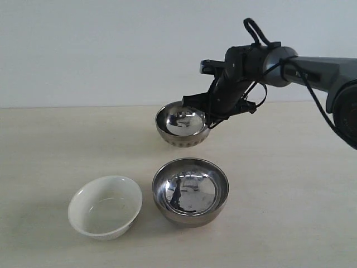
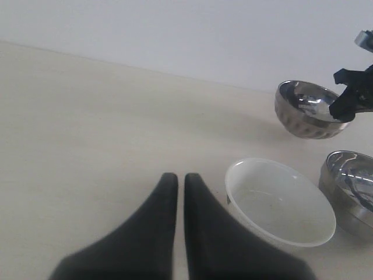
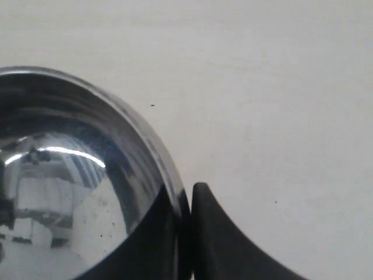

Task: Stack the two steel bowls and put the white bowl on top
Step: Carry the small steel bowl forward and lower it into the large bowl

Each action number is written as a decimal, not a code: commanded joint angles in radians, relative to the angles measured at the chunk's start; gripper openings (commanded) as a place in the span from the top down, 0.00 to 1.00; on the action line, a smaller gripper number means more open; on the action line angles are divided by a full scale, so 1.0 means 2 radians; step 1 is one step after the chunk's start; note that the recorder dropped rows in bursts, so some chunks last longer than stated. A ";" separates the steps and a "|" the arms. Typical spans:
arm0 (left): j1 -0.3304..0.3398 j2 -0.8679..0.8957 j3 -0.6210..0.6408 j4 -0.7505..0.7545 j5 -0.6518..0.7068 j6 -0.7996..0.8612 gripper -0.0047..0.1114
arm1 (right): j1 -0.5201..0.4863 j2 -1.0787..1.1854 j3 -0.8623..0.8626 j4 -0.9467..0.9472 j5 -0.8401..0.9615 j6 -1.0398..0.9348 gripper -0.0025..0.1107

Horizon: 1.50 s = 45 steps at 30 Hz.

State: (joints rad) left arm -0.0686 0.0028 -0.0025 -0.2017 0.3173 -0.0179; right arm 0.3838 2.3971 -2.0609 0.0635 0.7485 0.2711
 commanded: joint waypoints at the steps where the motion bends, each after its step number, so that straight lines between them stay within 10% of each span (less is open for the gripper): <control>1: 0.001 -0.001 0.001 0.000 -0.002 -0.004 0.93 | -0.002 -0.043 -0.003 0.017 0.023 -0.007 0.98; 28: 0.001 -0.001 0.001 0.000 -0.002 -0.004 0.93 | -0.002 -0.342 0.433 0.150 -0.062 -0.149 0.98; 45: 0.001 -0.001 0.001 0.000 -0.002 -0.004 0.93 | 0.038 -0.331 0.484 0.237 -0.128 -0.232 0.98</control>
State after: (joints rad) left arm -0.0686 0.0028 -0.0025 -0.2017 0.3173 -0.0179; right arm 0.4466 1.7284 -1.0954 0.5319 0.5282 -0.1816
